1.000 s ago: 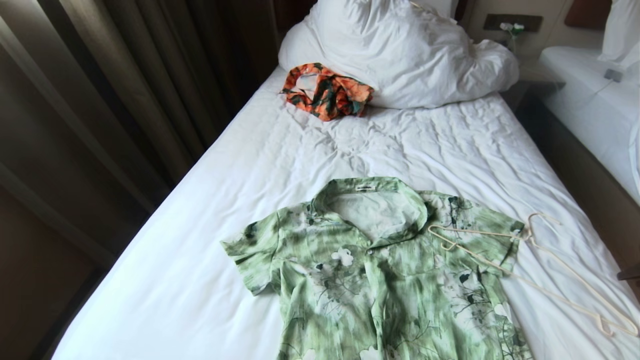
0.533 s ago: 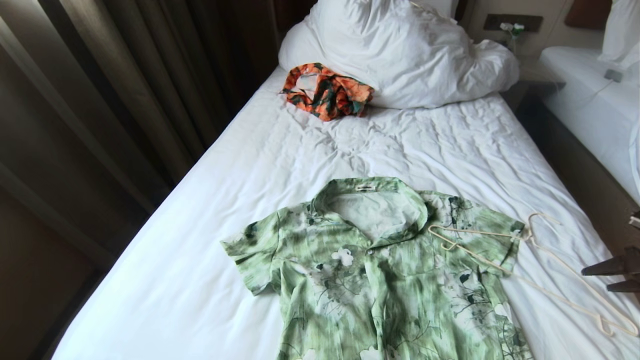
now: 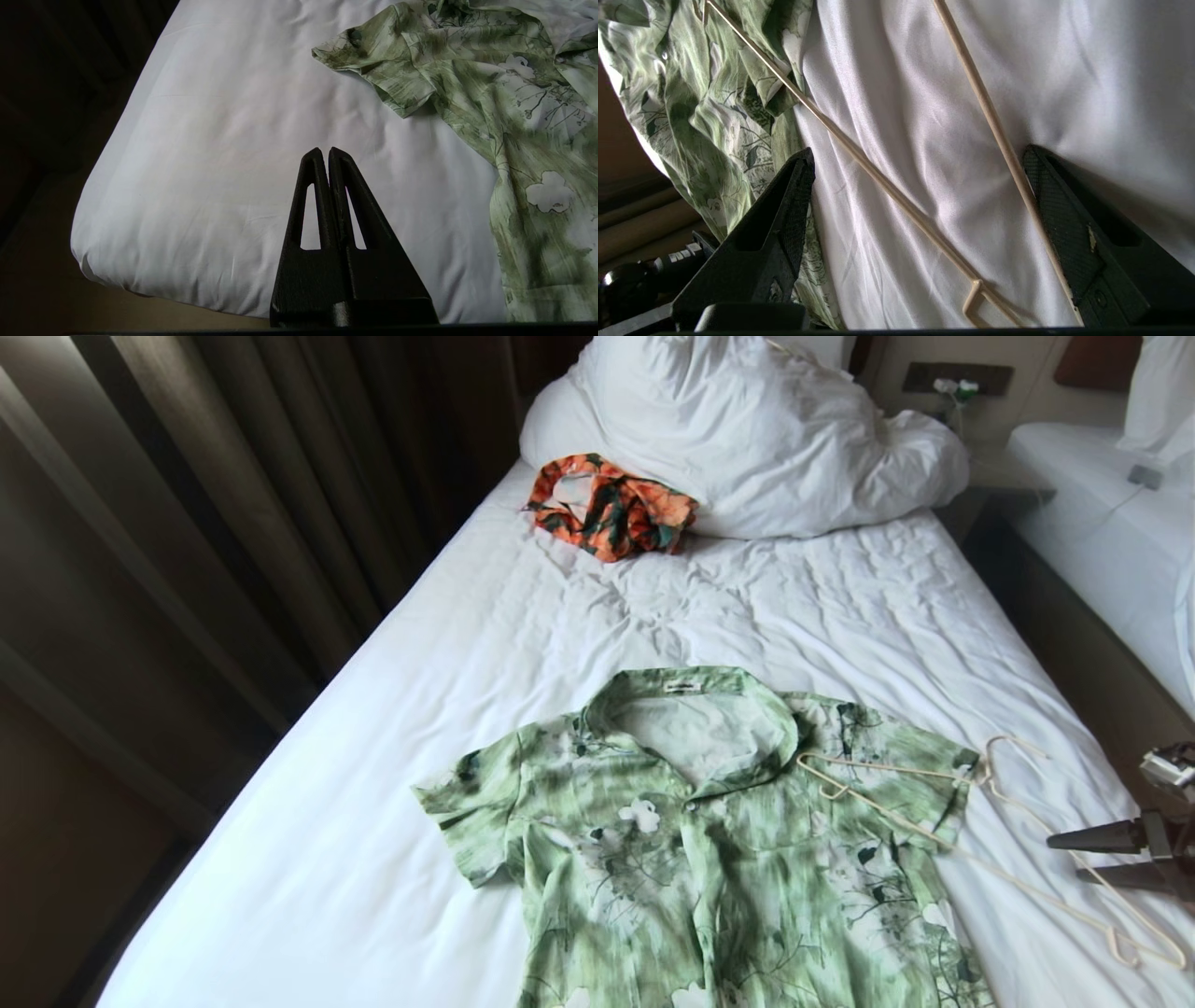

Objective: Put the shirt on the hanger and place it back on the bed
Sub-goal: Lift the shirt and hanger

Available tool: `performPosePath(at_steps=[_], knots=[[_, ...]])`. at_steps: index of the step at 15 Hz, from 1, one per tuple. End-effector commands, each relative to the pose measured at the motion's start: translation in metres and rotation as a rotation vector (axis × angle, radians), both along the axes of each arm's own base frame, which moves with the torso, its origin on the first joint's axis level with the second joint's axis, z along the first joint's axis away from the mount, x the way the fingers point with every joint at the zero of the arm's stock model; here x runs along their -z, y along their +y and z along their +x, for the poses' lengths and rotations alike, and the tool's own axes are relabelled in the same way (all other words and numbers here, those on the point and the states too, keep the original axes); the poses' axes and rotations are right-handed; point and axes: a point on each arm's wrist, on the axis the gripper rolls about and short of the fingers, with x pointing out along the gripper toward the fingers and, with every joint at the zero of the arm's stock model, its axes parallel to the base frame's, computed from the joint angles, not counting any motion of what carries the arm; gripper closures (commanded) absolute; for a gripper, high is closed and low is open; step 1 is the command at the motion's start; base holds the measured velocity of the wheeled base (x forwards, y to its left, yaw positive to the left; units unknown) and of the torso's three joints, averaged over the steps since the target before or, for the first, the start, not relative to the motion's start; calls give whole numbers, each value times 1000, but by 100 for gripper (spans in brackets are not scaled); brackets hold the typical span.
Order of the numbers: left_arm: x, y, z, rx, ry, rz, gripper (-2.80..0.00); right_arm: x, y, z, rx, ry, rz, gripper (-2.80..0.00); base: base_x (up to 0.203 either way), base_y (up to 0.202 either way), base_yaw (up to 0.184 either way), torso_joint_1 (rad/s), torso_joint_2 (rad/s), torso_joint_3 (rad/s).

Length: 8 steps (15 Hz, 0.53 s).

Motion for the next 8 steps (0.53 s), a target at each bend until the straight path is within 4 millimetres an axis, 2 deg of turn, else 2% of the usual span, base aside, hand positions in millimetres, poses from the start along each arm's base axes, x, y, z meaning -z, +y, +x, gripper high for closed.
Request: performPosePath(at_steps=[1, 8], knots=[[0, 0, 0, 0, 2, 1, 0, 14, 0, 2, -21, -14, 74, -280, 0, 0, 0, 0, 0, 0], [0, 0, 0, 0, 2, 1, 0, 30, 4, 14, -77, -94, 147, -280, 0, 0, 0, 0, 0, 0]])
